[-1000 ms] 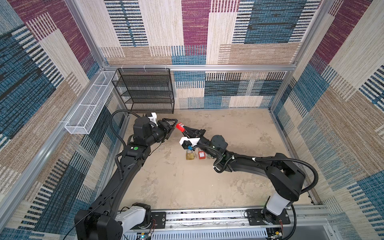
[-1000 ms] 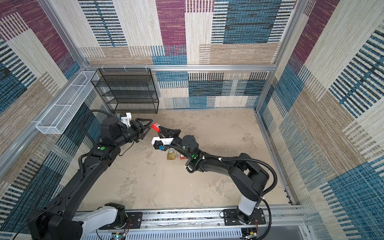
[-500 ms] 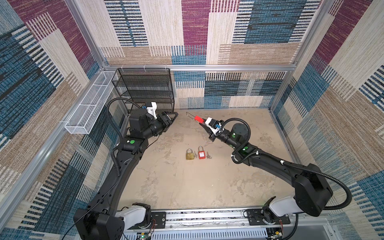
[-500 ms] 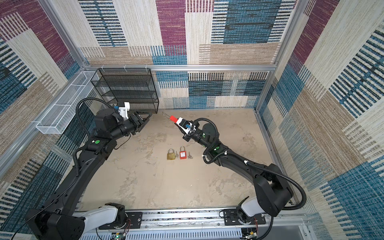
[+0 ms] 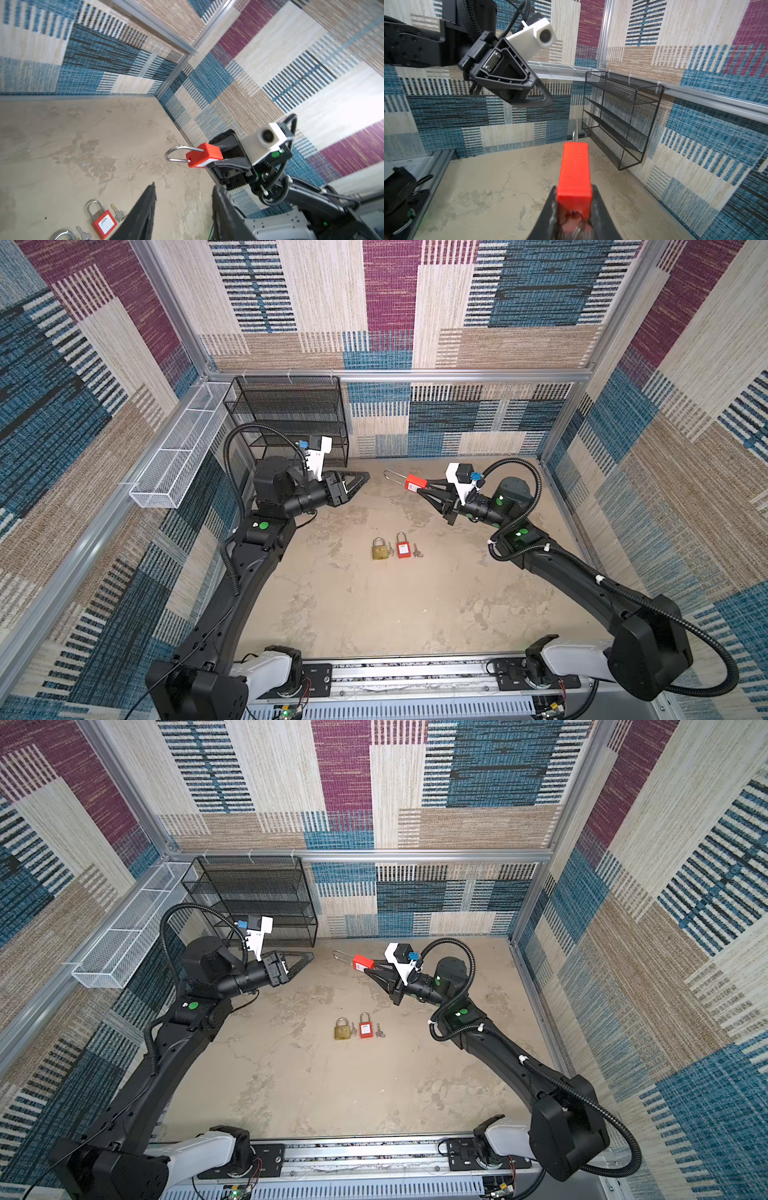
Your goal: Lock with the key
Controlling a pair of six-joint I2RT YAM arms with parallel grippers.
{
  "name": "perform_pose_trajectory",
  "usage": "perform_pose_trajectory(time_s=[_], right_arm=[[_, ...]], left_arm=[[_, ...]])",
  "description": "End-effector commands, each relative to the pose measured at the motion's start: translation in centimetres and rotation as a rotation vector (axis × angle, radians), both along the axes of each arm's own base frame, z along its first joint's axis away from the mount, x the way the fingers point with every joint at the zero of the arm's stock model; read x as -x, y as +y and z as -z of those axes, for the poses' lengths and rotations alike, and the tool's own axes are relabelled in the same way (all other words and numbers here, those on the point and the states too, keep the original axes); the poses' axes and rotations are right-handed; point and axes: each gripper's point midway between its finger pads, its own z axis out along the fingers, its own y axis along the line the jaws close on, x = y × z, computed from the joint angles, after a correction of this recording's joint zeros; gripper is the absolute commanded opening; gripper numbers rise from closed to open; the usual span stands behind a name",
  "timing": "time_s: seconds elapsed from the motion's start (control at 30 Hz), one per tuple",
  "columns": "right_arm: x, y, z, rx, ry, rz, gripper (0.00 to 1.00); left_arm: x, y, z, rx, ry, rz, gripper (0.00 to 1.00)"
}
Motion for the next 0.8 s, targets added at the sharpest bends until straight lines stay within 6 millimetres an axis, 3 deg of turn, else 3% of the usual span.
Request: perform_pose_trajectory(time_s=[0.0,0.17,0.5,0.77], right_arm=[[2.3,0.4,-0.1,0.018,0.023,-0.124,0.1],[3.9,0.3,-0.5,0.04,0.046,-0.202,0.1],[5.3,-0.1,-1.7,0.067,0.056,-0.268,0.1],[6.3,-0.6,-2.0,0.054,0.057,-0.29,0.1]], left_arm=[[3.4,-1.1,-1.7,-0.062,-0.275,0.19,0.45],[5.2,-1.3,-1.7,-0.114,-0.372,0.256,0.36],[7.1,-1.5,-0.2,-0.196,-0.494,0.34,0.35],[7.3,-2.2,1.1,-0.248,-0.523,0.357,0.34]])
